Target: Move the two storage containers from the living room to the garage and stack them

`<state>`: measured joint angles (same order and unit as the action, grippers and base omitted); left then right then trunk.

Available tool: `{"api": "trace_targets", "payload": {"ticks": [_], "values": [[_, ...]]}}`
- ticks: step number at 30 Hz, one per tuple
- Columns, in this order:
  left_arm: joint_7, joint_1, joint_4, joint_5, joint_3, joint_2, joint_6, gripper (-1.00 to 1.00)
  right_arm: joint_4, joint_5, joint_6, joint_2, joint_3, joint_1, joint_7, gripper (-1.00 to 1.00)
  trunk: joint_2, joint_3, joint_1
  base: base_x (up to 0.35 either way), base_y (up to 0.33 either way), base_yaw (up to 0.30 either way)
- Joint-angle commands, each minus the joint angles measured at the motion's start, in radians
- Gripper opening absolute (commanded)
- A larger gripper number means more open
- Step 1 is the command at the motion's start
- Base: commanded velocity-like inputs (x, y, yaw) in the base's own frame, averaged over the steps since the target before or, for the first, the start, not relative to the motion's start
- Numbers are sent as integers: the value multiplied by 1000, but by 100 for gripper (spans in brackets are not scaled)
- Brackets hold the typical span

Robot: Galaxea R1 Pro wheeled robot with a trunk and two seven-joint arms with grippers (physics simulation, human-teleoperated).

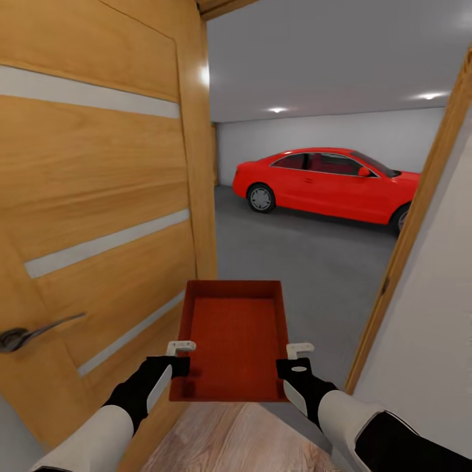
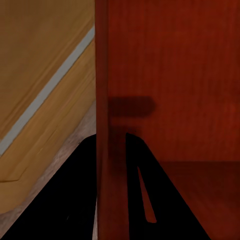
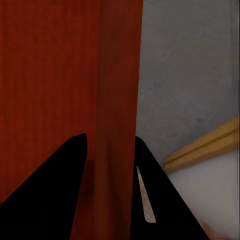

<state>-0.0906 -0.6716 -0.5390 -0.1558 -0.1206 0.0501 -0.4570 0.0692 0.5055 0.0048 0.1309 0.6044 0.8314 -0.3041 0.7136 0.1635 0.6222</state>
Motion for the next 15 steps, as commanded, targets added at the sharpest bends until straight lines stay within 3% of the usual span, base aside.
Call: {"api": "trace_targets", "payload": {"ticks": [1,15], "values": [[-14,-1,-4,28,-1,10,43,-100,-5,27,-2,1,14,1,-99,-100,1,2,0,6,4,-241],[-14,0,-3,28,-1,10,43,-100,-5,27,-2,1,14,1,-99,-100,1,2,0,1,1,-245]]}}
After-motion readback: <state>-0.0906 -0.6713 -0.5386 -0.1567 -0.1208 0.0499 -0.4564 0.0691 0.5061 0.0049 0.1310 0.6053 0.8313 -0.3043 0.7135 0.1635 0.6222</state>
